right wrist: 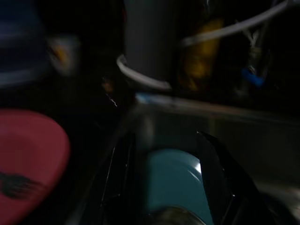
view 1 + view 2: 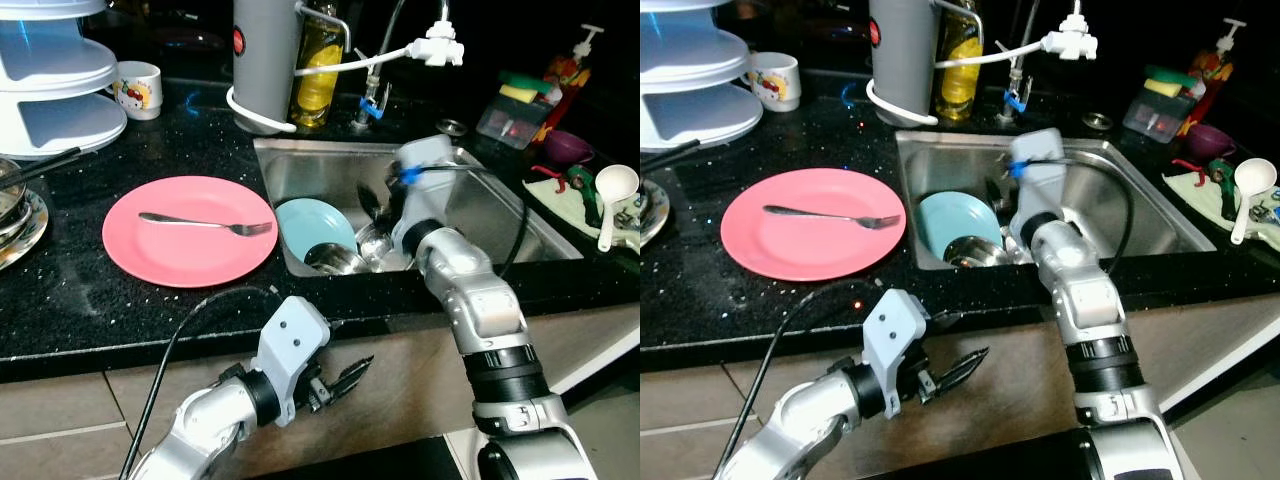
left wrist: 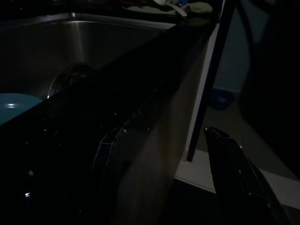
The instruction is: Kitchen organization
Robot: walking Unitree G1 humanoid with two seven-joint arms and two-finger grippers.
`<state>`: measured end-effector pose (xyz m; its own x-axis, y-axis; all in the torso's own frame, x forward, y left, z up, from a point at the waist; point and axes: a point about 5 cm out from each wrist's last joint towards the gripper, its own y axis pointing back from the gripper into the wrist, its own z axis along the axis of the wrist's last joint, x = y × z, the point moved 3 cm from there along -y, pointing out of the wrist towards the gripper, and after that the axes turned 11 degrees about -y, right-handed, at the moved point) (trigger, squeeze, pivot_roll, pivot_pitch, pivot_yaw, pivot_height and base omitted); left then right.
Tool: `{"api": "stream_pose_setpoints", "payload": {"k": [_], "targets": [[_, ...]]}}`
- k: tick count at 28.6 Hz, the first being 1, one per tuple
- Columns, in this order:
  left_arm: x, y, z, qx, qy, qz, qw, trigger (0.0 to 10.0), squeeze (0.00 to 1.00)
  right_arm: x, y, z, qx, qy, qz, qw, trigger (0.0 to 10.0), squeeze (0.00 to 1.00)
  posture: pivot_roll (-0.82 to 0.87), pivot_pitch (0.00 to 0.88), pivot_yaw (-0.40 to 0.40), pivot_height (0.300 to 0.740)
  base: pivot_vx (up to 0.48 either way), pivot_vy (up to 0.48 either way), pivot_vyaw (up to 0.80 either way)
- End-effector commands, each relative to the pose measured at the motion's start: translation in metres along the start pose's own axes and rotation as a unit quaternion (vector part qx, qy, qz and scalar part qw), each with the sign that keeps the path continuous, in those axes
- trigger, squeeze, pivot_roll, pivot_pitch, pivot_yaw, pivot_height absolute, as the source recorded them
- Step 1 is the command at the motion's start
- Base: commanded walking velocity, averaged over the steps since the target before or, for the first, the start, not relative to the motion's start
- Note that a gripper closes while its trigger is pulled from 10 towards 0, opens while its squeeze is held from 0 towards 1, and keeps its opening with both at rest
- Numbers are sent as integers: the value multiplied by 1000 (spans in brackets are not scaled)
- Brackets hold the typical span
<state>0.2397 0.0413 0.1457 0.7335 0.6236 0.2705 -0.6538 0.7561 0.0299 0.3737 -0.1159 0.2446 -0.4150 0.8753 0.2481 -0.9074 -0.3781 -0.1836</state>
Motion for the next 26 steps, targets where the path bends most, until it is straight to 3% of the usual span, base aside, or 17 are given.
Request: {"api": "stream_pose_setpoints", "payload": {"k": [1, 2, 5, 6, 8, 10, 12, 15, 19, 23, 26], "targets": [[45, 6, 10, -8, -43, 118, 992, 10000, 0, -5, 7, 7, -26, -24, 5, 999, 10000, 0, 132, 16, -194, 740, 0, 0, 0], [45, 6, 10, -8, -43, 118, 992, 10000, 0, -5, 7, 7, -26, -24, 5, 999, 10000, 0, 132, 16, -194, 740, 0, 0, 0], [86, 10, 34, -37, -93, 199, 975, 10000, 0, 16, 14, 10, -49, -59, 75, 994, 10000, 0, 132, 17, -192, 740, 0, 0, 0], [86, 10, 34, -37, -93, 199, 975, 10000, 0, 16, 14, 10, -49, -59, 75, 994, 10000, 0, 132, 17, -192, 740, 0, 0, 0], [109, 14, 54, -66, -109, 244, 961, 10000, 0, 26, 20, 9, -58, -76, 106, 990, 10000, 0, 130, 19, -188, 740, 0, 0, 0], [115, 16, 64, -88, -86, 254, 959, 10000, 0, 29, 22, 8, -60, -80, 115, 988, 10000, 0, 128, 19, -185, 740, 0, 0, 0], [117, 15, 80, -141, -11, 230, 963, 10000, 0, 28, 25, 3, -52, -82, 113, 989, 10000, 0, 127, 20, -183, 740, 0, 0, 0], [118, 15, 90, -172, 25, 203, 964, 10000, 0, 24, 26, 0, -50, -88, 105, 989, 10000, 0, 129, 24, -179, 740, 0, 0, 0], [133, 21, 91, -159, -10, 228, 961, 10000, 0, 20, 28, -1, -49, -89, 94, 990, 10000, 0, 131, 26, -176, 740, 0, 0, 0], [161, 24, 81, -71, -160, 232, 957, 10000, 0, 15, 29, -7, -32, -78, 81, 993, 10000, 0, 131, 30, -175, 740, 0, 0, 0], [174, 24, 79, -45, -195, 211, 957, 10000, 0, 15, 31, -8, -25, -71, 83, 994, 10000, 0, 127, 36, -171, 740, 0, 0, 0]]}}
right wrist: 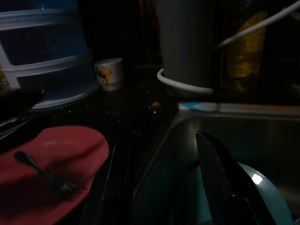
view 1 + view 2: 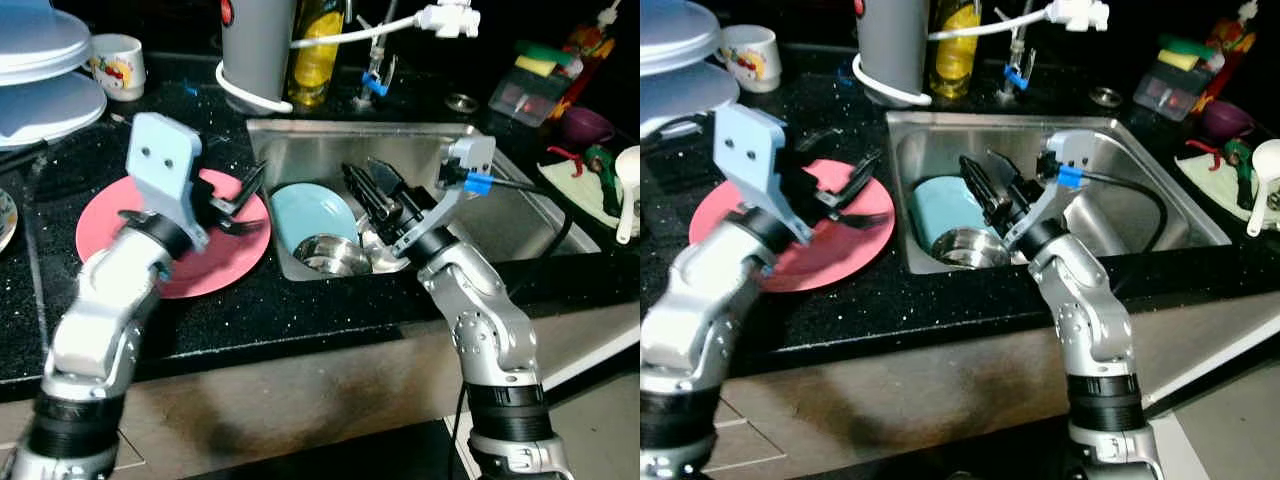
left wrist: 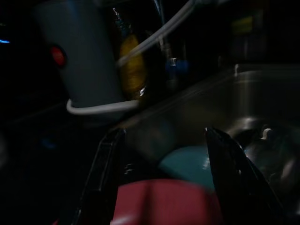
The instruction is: Kitchen organization
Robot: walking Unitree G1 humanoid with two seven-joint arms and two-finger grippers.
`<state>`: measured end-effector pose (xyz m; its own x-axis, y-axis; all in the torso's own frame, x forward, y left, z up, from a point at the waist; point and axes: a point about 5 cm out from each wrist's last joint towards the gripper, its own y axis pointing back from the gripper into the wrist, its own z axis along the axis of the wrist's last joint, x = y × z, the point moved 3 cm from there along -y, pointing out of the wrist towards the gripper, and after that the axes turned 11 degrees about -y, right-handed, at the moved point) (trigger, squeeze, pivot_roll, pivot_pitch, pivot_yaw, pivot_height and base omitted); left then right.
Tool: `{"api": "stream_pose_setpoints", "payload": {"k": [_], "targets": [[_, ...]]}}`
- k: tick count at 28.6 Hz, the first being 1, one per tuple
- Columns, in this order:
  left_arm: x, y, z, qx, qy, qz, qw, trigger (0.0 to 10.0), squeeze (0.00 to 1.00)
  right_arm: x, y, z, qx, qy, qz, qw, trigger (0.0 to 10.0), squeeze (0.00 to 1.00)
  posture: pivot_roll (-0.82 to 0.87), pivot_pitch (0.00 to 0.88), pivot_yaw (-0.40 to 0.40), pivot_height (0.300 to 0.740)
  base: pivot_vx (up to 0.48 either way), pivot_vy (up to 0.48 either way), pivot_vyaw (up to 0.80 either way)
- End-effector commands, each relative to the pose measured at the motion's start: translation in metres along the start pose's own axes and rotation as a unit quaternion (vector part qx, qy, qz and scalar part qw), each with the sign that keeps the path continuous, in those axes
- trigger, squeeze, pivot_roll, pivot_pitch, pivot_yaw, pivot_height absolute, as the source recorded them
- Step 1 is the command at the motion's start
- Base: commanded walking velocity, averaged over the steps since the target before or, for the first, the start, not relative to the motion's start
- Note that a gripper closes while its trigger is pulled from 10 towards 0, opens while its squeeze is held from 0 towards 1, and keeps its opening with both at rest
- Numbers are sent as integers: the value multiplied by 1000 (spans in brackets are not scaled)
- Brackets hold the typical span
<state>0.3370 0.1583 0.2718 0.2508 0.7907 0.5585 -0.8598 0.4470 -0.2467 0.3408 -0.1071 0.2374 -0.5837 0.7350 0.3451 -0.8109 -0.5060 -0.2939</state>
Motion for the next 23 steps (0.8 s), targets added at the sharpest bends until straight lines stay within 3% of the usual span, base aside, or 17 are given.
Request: {"api": "stream_pose_setpoints", "payload": {"k": [1, 6, 9, 13, 17, 20, 23], "targets": [[-3, -4, -1, -4, -19, -29, 999, 10000, 0, -4, 5, -1, 8, 8, -9, 1000, 10000, 0, 126, 36, -170, 740, 0, 0, 0], [10, -9, -5, 16, -27, -131, 991, 10000, 0, -5, 10, 0, 17, 21, -11, 1000, 10000, 0, 124, 43, -157, 740, 0, 0, 0], [15, -10, -6, 23, -38, -150, 988, 10000, 0, -6, 12, 0, 17, 23, -13, 999, 10000, 0, 122, 45, -154, 740, 0, 0, 0], [27, -4, -24, 82, -51, -259, 961, 10000, 0, -9, 17, 1, 21, 31, -25, 999, 10000, 0, 118, 48, -143, 740, 0, 0, 0], [27, 10, -37, 120, 0, -335, 935, 10000, 0, -8, 18, 0, 25, 34, -27, 999, 10000, 0, 115, 49, -137, 740, 0, 0, 0], [32, 15, -40, 132, 6, -354, 926, 10000, 0, -7, 19, 0, 25, 36, -26, 999, 10000, 0, 111, 47, -133, 740, 0, 0, 0], [40, 14, -42, 142, 12, -350, 926, 10000, 0, -7, 20, 1, 25, 37, -27, 999, 10000, 0, 109, 48, -128, 740, 0, 0, 0]]}}
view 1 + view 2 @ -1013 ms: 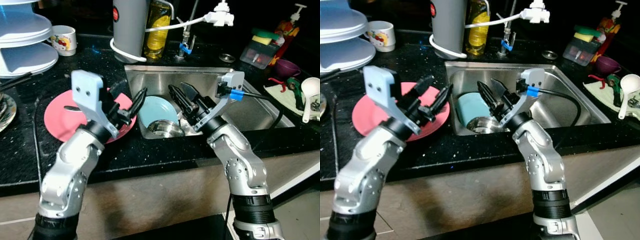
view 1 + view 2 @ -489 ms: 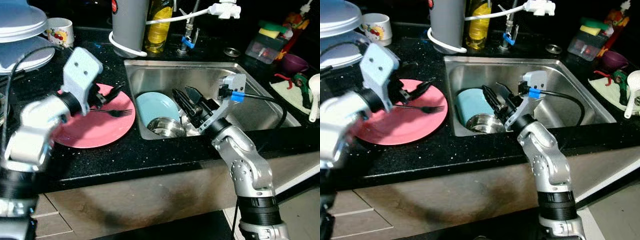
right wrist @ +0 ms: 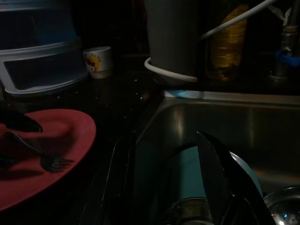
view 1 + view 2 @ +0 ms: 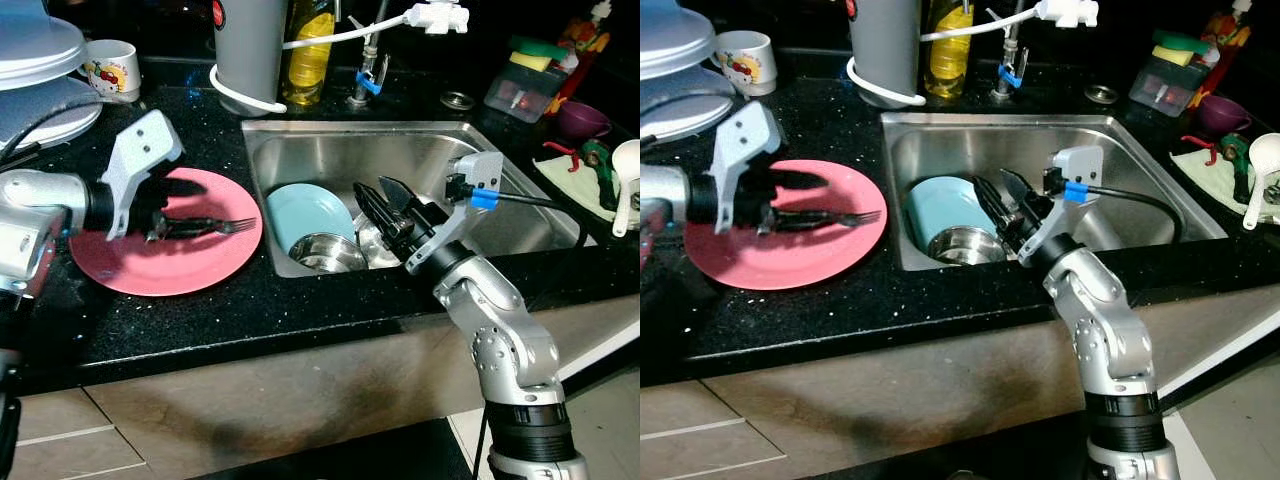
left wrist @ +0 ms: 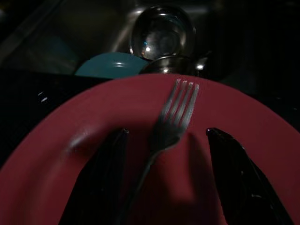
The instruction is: Kitchen organization
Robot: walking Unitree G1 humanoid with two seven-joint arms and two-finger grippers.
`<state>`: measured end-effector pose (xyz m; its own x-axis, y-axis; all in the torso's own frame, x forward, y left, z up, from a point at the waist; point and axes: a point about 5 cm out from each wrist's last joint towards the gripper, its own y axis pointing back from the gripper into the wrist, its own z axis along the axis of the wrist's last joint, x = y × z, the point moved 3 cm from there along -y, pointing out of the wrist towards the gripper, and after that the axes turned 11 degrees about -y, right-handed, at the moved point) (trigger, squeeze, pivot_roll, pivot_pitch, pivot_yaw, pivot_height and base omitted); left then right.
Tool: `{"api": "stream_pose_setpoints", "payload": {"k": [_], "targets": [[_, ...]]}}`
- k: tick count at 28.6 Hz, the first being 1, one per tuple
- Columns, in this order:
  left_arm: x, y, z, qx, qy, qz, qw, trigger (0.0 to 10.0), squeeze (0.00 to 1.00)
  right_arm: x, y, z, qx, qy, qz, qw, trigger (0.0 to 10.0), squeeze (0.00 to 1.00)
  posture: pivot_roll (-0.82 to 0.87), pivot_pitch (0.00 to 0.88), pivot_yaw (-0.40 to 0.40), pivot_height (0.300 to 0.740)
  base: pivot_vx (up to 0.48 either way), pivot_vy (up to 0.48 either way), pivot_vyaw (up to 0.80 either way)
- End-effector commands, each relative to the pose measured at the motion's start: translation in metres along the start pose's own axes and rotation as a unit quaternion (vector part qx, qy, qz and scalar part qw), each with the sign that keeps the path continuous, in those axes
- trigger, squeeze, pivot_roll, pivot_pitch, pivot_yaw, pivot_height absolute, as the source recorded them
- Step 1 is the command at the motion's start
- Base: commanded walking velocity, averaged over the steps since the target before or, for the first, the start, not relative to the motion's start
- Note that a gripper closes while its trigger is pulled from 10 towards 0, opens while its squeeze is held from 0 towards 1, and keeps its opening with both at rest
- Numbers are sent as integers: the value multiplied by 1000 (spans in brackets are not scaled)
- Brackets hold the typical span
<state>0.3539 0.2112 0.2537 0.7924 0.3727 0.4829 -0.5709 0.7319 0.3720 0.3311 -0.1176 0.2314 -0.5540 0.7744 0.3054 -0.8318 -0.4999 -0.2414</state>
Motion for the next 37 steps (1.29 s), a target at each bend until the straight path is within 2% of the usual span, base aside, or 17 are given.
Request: {"api": "stream_pose_setpoints", "payload": {"k": [1, 6, 10, 12, 14, 18, 26, 27, 28, 31, 33, 37], "targets": [[4, 5, -2, 15, -1, -12, 1000, 10000, 0, -3, 5, 2, 3, 11, -11, 1000, 10000, 0, 108, 49, -125, 740, 0, 0, 0], [7, 10, -14, 37, 1, -22, 999, 10000, 0, -3, 7, 3, 1, 11, -13, 1000, 10000, 0, 105, 48, -125, 740, 0, 0, 0], [15, 11, -26, 68, -6, 1, 998, 10000, 0, -3, 8, 4, 1, 11, -15, 1000, 10000, 0, 105, 48, -123, 740, 0, 0, 0], [15, 11, -26, 68, -6, 1, 998, 10000, 0, -3, 8, 4, 1, 11, -15, 1000, 10000, 0, 105, 48, -123, 740, 0, 0, 0], [15, 6, -30, 72, -9, 2, 997, 10000, 0, -2, 8, 5, 0, 11, -15, 1000, 10000, 0, 97, 46, -123, 740, 0, 0, 0], [9, -5, -43, 110, -37, -14, 993, 10000, 0, -2, 9, 5, 1, 12, -18, 1000, 10000, 0, 95, 46, -123, 740, 0, 0, 0], [-8, -21, -52, 110, -45, -63, 991, 10000, 0, -3, 13, 1, 11, 14, -23, 1000, 10000, 0, 88, 23, -123, 740, 0, 0, 0], [-11, -22, -53, 109, -42, -71, 991, 4549, 0, -3, 14, 1, 11, 14, -24, 1000, 10000, 0, 88, 19, -130, 740, 0, 0, 0], [-16, -23, -53, 99, -26, -81, 991, 0, 0, -2, 14, -1, 14, 13, -23, 1000, 10000, 0, 86, 21, -131, 740, 0, 0, 0], [-18, -24, -53, 97, -27, -87, 991, 0, 0, -2, 14, -1, 15, 13, -23, 1000, 10000, 0, 86, 18, -132, 740, 0, 0, 0], [-26, -24, -57, 97, -15, -111, 989, 0, 0, -1, 14, -2, 16, 11, -21, 1000, 10000, 0, 87, 15, -134, 740, 0, 0, 0], [-30, -23, -60, 96, -4, -122, 988, 0, 0, -1, 14, -2, 17, 10, -22, 1000, 10000, 0, 88, 14, -134, 740, 0, 0, 0]]}}
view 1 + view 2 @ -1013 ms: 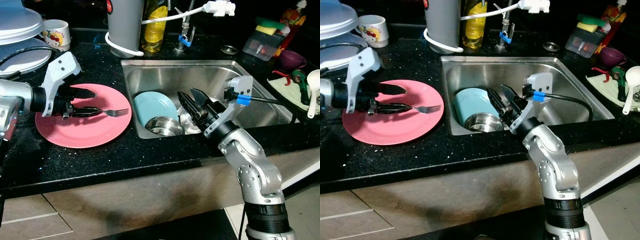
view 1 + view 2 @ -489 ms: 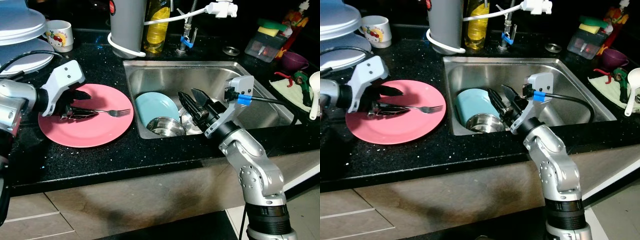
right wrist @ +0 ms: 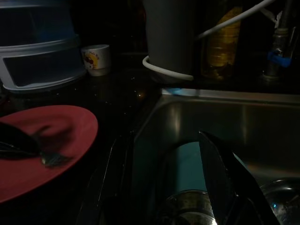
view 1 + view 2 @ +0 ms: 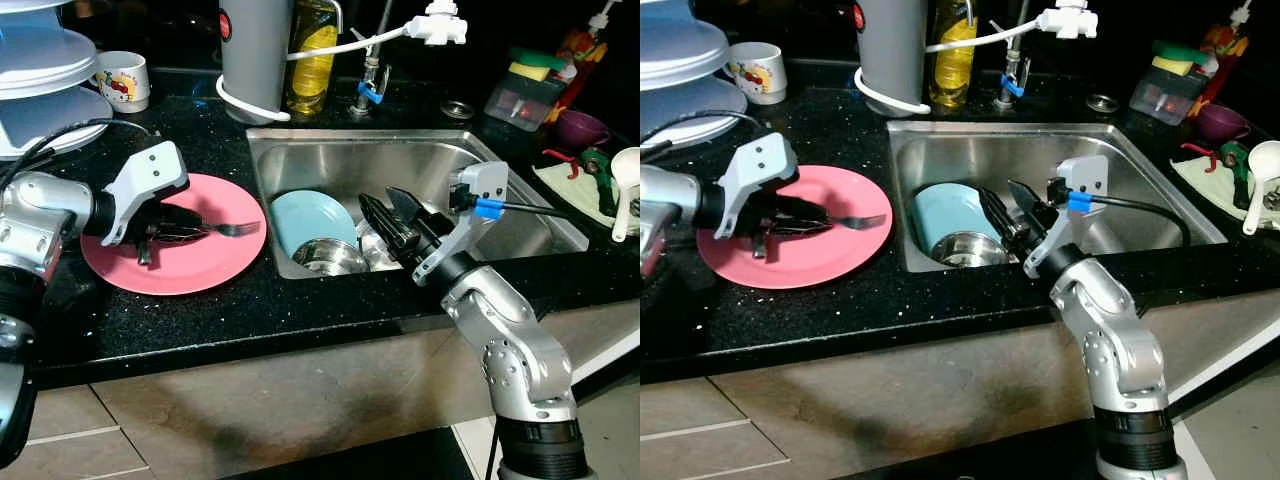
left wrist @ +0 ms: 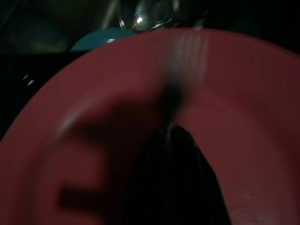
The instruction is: Kitchen organization
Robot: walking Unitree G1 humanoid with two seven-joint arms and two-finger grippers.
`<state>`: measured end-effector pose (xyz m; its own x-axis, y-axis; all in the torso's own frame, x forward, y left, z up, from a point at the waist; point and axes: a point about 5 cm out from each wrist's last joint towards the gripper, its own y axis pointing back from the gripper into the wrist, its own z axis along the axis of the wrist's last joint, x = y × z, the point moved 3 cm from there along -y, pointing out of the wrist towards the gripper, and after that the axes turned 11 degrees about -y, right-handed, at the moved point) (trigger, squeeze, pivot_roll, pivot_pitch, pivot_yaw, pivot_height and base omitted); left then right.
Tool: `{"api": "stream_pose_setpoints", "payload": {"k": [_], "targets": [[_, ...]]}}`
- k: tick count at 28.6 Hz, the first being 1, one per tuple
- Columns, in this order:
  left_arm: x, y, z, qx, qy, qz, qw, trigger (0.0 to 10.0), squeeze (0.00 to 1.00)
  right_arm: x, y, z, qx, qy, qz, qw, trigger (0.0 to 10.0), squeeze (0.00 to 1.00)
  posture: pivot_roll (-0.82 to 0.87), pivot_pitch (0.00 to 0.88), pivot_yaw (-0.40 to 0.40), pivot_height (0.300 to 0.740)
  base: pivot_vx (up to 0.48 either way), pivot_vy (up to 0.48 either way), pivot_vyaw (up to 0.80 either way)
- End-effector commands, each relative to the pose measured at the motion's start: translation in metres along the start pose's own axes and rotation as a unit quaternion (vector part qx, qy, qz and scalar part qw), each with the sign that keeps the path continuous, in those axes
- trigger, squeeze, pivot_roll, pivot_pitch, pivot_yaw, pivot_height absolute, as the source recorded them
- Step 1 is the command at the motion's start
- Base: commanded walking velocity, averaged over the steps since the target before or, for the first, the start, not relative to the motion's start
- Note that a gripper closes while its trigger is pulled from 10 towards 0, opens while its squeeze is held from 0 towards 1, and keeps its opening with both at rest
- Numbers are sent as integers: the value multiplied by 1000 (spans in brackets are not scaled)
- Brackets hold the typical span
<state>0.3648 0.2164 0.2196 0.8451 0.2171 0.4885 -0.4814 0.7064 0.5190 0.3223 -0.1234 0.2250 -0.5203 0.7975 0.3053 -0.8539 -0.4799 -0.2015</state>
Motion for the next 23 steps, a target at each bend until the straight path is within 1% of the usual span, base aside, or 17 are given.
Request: {"api": "stream_pose_setpoints", "payload": {"k": [1, 3, 8, 10, 12, 13, 14, 15, 16, 17, 19, 20, 21, 22, 23], "targets": [[-27, -14, -26, 37, 48, -62, 996, 0, 0, 0, 2, 1, 2, 5, -3, 1000, 10000, 0, 88, 12, -133, 740, 0, 0, 0], [-27, -14, -26, 37, 48, -62, 996, 0, 0, 0, 2, 1, 2, 5, -3, 1000, 10000, 0, 88, 12, -133, 740, 0, 0, 0], [-32, -16, -28, 27, 65, -64, 995, 0, 0, -1, 1, 1, 2, 4, -4, 1000, 10000, 0, 87, 9, -135, 740, 0, 0, 0], [-30, -18, -22, -1, 70, -51, 996, 0, 0, -2, 1, 1, 3, 5, -5, 1000, 10000, 0, 88, 8, -136, 740, 0, 0, 0], [-23, -18, -9, -48, 75, -25, 996, 0, 0, -2, 1, 1, 3, 4, -7, 1000, 10000, 0, 88, 4, -135, 740, 0, 0, 0], [-23, -18, -9, -48, 75, -25, 996, 0, 0, -2, 1, 1, 3, 4, -7, 1000, 10000, 0, 88, 4, -135, 740, 0, 0, 0], [-13, -15, 8, -105, 83, 5, 991, 0, 0, -2, 1, 2, -1, 1, -6, 1000, 10000, 0, 87, 1, -135, 740, 0, 0, 0], [-6, -12, 19, -146, 89, 30, 985, 0, 0, -2, 0, 3, -6, -4, -7, 1000, 10000, 0, 85, 1, -134, 740, 0, 0, 0], [-6, -12, 19, -146, 89, 30, 985, 0, 0, -2, 0, 3, -6, -4, -7, 1000, 10000, 0, 85, 1, -134, 740, 0, 0, 0], [-1, -10, 27, -174, 94, 45, 979, 0, 0, -2, 0, 4, -9, -7, -7, 1000, 10000, 0, 86, 0, -136, 740, 0, 0, 0], [8, -4, 45, -244, 112, 73, 961, 0, 0, -2, -1, 8, -22, -19, -10, 1000, 10000, 0, 87, 3, -138, 740, 0, 0, 0], [9, -1, 51, -269, 117, 79, 953, 0, 0, -2, -1, 9, -27, -25, -9, 999, 10000, 0, 87, 3, -138, 740, 0, 0, 0], [9, -1, 51, -269, 117, 79, 953, 0, 0, -2, -1, 9, -27, -25, -9, 999, 10000, 0, 87, 3, -138, 740, 0, 0, 0], [10, 2, 56, -291, 121, 84, 945, 0, 0, -2, -1, 10, -31, -29, -9, 999, 10000, 0, 90, 1, -140, 740, 0, 0, 0], [10, 2, 56, -291, 121, 84, 945, 0, 0, -2, -1, 10, -31, -29, -9, 999, 10000, 0, 90, 1, -140, 740, 0, 0, 0]]}}
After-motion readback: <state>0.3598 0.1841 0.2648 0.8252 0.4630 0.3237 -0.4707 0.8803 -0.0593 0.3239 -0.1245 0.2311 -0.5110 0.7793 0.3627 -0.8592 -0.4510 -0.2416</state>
